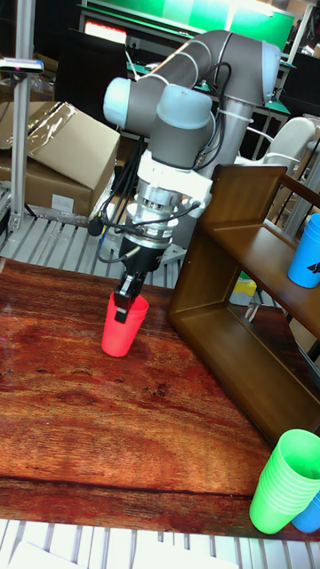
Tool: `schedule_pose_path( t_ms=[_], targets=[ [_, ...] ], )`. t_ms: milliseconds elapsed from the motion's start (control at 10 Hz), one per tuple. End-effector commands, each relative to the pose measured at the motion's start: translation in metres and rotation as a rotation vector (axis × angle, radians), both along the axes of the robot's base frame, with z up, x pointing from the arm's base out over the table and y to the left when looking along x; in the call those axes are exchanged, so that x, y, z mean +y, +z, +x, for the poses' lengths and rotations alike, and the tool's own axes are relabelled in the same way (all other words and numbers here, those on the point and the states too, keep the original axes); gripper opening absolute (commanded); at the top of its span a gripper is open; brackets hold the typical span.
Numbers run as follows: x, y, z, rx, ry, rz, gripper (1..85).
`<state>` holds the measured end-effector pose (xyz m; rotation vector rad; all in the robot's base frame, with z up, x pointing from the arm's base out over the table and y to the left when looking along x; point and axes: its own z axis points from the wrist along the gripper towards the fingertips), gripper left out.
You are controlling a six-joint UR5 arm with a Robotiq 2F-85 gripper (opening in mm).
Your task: Take the cups off the shelf and stack them together
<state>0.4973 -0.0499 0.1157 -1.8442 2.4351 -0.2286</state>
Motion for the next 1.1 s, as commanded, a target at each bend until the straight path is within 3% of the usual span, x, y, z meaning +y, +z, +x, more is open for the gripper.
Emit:
schedule_pose_path(
  t_ms=[0, 200, 500, 1000],
  targets=[
    [-0.008, -0.002, 0.001, -0.008, 0.031, -0.024, 27.0],
    [-0.008, -0.002, 0.001, -0.006, 0.039, -0.026, 31.7],
    [-0.007, 0.004, -0.001, 0.000, 0.043, -0.023, 31.7],
    [-0.004, 0.039, -0.005, 0.026, 0.060, -0.053, 31.3]
  ],
)
